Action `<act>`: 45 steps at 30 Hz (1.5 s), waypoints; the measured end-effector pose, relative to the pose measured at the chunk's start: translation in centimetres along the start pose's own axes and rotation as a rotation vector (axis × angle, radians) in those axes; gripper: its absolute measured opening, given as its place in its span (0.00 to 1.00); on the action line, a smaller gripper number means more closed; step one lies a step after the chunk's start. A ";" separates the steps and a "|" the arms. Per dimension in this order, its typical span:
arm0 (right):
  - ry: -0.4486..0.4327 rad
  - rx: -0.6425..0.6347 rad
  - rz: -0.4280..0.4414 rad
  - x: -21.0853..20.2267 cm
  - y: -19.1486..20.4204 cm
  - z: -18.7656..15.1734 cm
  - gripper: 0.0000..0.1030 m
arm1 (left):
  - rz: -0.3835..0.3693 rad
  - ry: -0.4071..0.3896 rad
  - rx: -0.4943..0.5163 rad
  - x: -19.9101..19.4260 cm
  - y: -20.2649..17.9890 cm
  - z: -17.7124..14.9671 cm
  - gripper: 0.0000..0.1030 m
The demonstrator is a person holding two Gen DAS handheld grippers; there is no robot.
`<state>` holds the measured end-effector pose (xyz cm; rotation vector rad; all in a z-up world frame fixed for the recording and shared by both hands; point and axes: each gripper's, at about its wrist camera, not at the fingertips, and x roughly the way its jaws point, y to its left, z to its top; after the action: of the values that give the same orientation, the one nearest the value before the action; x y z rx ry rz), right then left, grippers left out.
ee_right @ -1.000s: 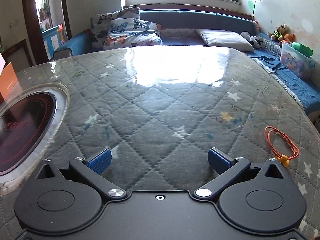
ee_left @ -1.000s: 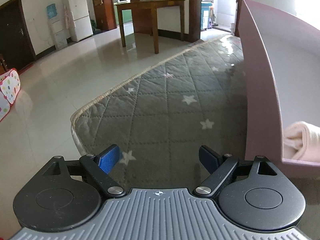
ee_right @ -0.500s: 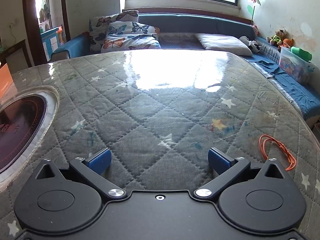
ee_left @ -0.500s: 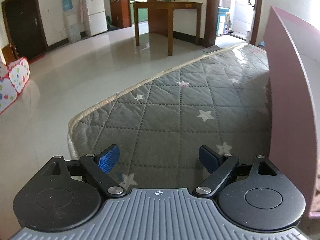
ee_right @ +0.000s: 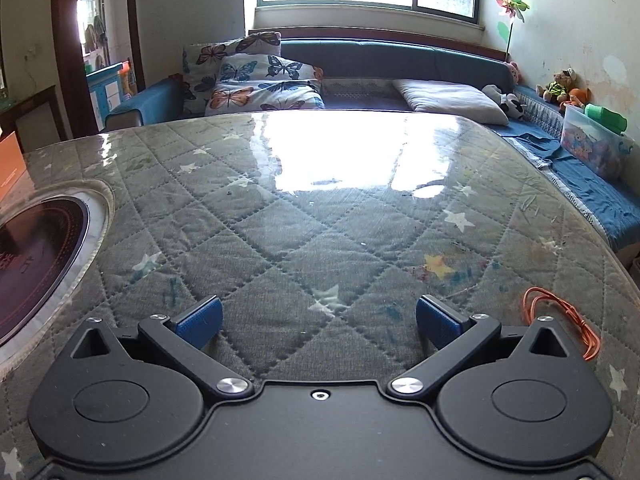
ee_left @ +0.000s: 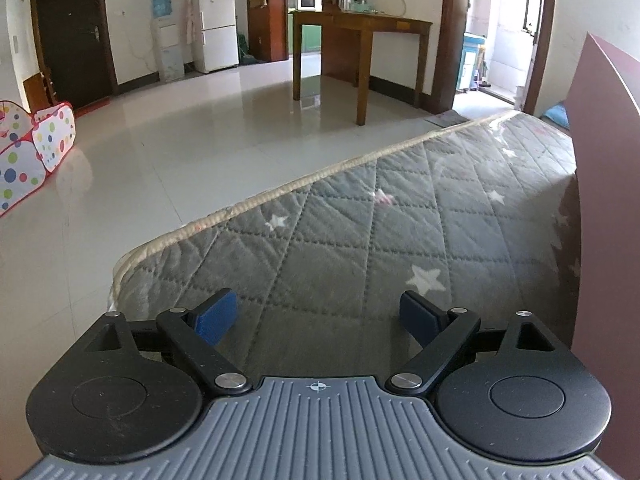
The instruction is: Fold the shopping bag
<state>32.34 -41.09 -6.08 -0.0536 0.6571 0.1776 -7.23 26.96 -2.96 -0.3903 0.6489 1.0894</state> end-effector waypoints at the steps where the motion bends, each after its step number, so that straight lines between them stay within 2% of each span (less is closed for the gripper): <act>1: -0.001 0.001 0.001 0.0 -0.1 0.0 1.00 | 0.001 -0.002 0.000 0.2 -0.2 0.2 0.88; 10: -0.003 0.002 0.001 0.1 -0.5 0.1 1.00 | 0.005 -0.025 -0.003 1.6 -1.0 1.0 0.90; 20: -0.004 -0.001 0.000 0.2 -0.4 0.2 1.00 | 0.002 -0.051 -0.004 2.9 -1.3 1.4 0.98; 22: -0.005 -0.001 0.000 0.2 -0.4 0.2 1.00 | 0.000 -0.047 -0.004 3.3 -1.1 3.4 0.99; 27: -0.006 -0.001 0.000 0.3 -0.4 0.2 1.00 | -0.003 -0.049 -0.004 3.9 -0.8 4.3 1.00; 33: -0.007 -0.001 -0.001 0.4 -0.5 0.0 1.00 | -0.003 -0.050 -0.005 3.9 -0.5 2.8 1.00; 37: -0.007 -0.001 -0.001 0.5 -0.5 0.1 1.00 | -0.004 -0.048 -0.010 4.0 0.3 2.8 1.00; 45: -0.007 -0.001 0.000 0.7 -0.5 0.1 1.00 | -0.002 -0.051 -0.005 4.0 -0.6 2.7 1.00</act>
<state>33.03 -41.51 -6.41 -0.0538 0.6496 0.1776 -4.65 31.09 -3.57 -0.3662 0.6011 1.0954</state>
